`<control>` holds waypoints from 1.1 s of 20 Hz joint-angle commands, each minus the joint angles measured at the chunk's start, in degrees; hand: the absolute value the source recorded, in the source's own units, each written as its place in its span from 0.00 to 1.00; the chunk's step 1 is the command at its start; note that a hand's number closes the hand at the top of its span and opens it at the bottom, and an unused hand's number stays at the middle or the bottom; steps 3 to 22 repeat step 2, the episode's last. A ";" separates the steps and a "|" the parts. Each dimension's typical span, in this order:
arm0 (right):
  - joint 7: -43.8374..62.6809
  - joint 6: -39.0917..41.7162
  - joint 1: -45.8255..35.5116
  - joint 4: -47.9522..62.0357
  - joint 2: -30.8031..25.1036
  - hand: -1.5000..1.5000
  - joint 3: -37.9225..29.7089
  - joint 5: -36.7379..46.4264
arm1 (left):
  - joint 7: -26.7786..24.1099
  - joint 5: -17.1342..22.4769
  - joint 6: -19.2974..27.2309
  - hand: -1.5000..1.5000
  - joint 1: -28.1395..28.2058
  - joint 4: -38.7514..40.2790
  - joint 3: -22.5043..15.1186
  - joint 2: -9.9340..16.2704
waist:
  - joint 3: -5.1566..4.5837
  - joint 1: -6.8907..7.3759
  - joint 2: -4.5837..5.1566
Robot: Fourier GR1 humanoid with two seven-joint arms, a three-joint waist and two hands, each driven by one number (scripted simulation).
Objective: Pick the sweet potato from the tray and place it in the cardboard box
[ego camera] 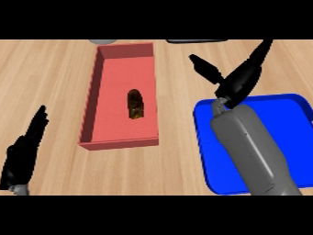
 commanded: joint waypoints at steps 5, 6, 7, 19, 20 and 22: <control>2.01 5.65 15.78 -21.21 -3.36 0.00 3.89 1.87 | 1.80 -1.29 1.24 0.50 -1.15 0.09 -0.45 -0.75 | -0.03 -0.39 0.22; 2.01 5.65 15.78 -21.21 -3.36 0.00 3.89 1.87 | 1.80 -1.29 1.24 0.50 -1.15 0.09 -0.45 -0.75 | -0.03 -0.39 0.22; 2.01 5.65 15.78 -21.21 -3.36 0.00 3.89 1.87 | 1.80 -1.29 1.24 0.50 -1.15 0.09 -0.45 -0.75 | -0.03 -0.39 0.22; 2.01 5.65 15.78 -21.21 -3.36 0.00 3.89 1.87 | 1.80 -1.29 1.24 0.50 -1.15 0.09 -0.45 -0.75 | -0.03 -0.39 0.22; 2.01 5.65 15.78 -21.21 -3.36 0.00 3.89 1.87 | 1.80 -1.29 1.24 0.50 -1.15 0.09 -0.45 -0.75 | -0.03 -0.39 0.22; 2.01 5.65 15.78 -21.21 -3.36 0.00 3.89 1.87 | 1.80 -1.29 1.24 0.50 -1.15 0.09 -0.45 -0.75 | -0.03 -0.39 0.22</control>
